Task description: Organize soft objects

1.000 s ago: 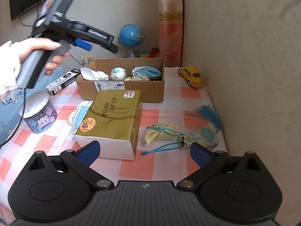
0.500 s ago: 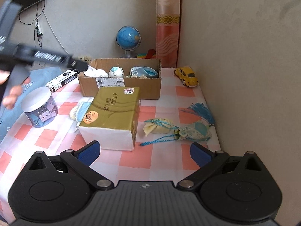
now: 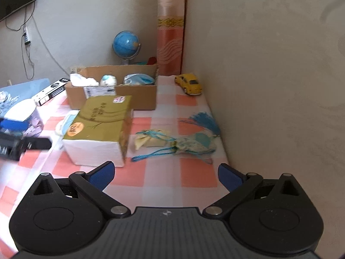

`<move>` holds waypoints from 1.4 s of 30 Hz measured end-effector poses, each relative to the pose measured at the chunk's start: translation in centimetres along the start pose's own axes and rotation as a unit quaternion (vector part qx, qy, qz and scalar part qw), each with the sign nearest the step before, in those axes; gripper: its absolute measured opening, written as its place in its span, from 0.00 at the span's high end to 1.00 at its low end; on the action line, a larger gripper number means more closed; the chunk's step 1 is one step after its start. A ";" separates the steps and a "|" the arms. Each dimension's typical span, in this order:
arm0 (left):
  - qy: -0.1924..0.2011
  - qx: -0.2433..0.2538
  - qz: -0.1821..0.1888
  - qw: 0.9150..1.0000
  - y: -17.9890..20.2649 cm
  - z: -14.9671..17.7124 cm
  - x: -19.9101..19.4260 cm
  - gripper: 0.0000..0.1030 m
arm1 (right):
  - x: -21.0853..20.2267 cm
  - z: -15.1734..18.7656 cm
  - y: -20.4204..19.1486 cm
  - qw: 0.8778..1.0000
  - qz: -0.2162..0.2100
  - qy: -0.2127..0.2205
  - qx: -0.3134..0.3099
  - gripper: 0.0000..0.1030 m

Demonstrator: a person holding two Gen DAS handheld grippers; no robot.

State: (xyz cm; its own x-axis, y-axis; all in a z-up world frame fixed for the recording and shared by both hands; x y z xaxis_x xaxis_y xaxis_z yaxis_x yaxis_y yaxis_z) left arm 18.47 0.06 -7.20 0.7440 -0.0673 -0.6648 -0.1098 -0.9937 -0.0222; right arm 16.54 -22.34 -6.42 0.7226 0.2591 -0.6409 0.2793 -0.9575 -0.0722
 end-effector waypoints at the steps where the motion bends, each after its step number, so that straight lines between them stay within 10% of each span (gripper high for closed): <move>1: -0.002 0.000 0.003 1.000 0.1 0.4 0.1 0.03 | 0.1 0.0 0.3 1.000 0.003 0.004 0.002 0.00; 29: -0.064 -0.008 0.024 0.998 0.4 3.2 3.4 0.03 | 10.5 -1.5 3.9 0.996 0.043 -0.031 -0.068 0.21; 42: -0.054 0.005 0.030 0.998 0.7 3.1 3.1 0.03 | 11.1 -1.1 3.7 0.998 0.007 -0.048 -0.045 0.51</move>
State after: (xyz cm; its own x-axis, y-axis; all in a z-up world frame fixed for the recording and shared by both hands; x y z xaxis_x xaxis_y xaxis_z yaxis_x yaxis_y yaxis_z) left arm 18.70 -0.57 -11.61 0.6611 -0.1169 -0.7412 -0.1598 -0.9871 0.0131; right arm 26.29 -22.89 -12.90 0.6637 0.2289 -0.7121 0.3289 -0.9444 0.0030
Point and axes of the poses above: each gripper's, at about its wrist camera, not at the fingertips, and x roughly the way its jaws point, y to its right, z to its underside, the point moved 7 cm from there along x, roughly the way its jaws point, and after that the axes turned 10 degrees about -z, right-handed, at the moved point
